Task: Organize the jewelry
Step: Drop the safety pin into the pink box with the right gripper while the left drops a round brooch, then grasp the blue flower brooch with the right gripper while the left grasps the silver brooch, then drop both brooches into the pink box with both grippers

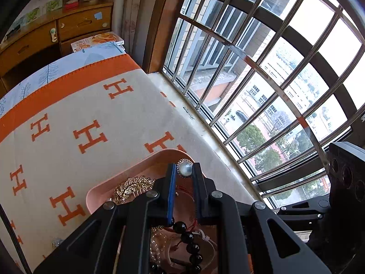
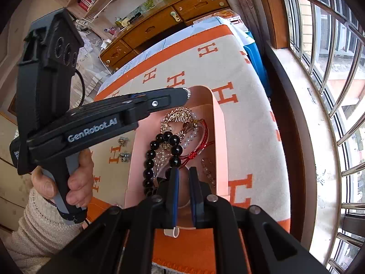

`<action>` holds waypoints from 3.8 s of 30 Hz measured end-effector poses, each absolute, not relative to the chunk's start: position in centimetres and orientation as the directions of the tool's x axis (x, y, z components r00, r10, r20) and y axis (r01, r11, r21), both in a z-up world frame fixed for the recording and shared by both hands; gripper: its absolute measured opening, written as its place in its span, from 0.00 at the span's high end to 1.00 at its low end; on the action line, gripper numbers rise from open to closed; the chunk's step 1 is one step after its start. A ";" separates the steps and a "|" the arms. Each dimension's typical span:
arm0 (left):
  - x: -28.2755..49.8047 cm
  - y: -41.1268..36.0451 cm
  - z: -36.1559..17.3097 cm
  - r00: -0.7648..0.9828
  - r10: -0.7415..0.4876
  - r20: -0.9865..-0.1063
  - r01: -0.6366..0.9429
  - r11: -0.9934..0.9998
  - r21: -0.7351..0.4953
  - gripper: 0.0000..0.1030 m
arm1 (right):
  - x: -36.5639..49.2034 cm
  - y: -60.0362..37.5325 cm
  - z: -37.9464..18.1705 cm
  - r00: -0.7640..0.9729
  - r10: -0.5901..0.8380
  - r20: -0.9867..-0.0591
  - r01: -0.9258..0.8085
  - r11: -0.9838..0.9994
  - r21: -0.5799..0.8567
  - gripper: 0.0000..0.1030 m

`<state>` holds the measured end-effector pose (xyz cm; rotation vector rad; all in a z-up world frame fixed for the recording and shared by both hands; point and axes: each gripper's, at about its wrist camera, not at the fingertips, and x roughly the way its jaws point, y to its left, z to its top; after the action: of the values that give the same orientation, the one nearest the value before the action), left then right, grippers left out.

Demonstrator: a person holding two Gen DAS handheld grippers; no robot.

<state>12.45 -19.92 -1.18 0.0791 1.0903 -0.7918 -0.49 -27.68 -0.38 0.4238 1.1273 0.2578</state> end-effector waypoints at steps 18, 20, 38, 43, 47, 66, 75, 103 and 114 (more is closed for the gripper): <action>10.5 -11.6 2.1 0.325 -0.480 -0.815 0.537 0.803 -0.258 0.55 | -0.8 -24.2 0.1 0.424 0.427 -0.799 -0.063 0.894 0.445 0.92; 9.6 -9.3 2.9 0.357 -0.452 -0.817 0.524 0.822 -0.225 0.51 | -0.8 -22.9 0.2 0.417 0.433 -0.799 -0.086 0.894 0.439 0.92; 4.9 8.3 3.7 0.510 -0.250 -0.823 0.335 0.939 -0.078 0.40 | 0.9 -11.8 -0.2 0.341 0.421 -0.840 -0.228 0.904 0.361 0.90; 5.4 8.2 1.1 0.501 -0.246 -0.830 0.353 0.934 -0.063 0.35 | 2.0 -9.3 -1.9 0.357 0.340 -0.870 -0.242 0.933 0.265 0.75; 6.6 6.8 -1.1 0.477 -0.259 -0.840 0.386 0.920 -0.065 0.35 | 3.1 -8.2 -3.7 0.350 0.283 -0.893 -0.221 0.951 0.215 0.75; 11.1 0.3 -5.6 0.344 -0.405 -0.847 0.530 0.829 -0.181 0.35 | 2.5 -7.6 -4.5 0.444 0.174 -0.879 -0.244 0.967 0.068 0.85; 11.8 -2.6 -7.1 0.296 -0.388 -0.873 0.577 0.801 -0.160 0.62 | 1.1 -8.5 -3.7 0.434 0.256 -0.864 -0.284 0.949 0.138 0.85; 4.7 -3.3 2.7 0.481 -0.447 -0.754 0.569 0.813 -0.120 0.83 | -3.1 -15.1 0.5 0.564 0.318 -0.762 -0.206 0.948 0.243 0.85; 3.8 -10.9 4.6 0.425 -0.563 -0.709 0.646 0.737 -0.199 0.83 | -5.5 -22.3 2.6 0.642 0.181 -0.745 -0.040 0.978 0.203 0.85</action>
<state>3.77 -10.89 4.62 0.1093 0.8418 -0.7577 -5.49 -22.32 2.61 0.1740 0.8652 0.1264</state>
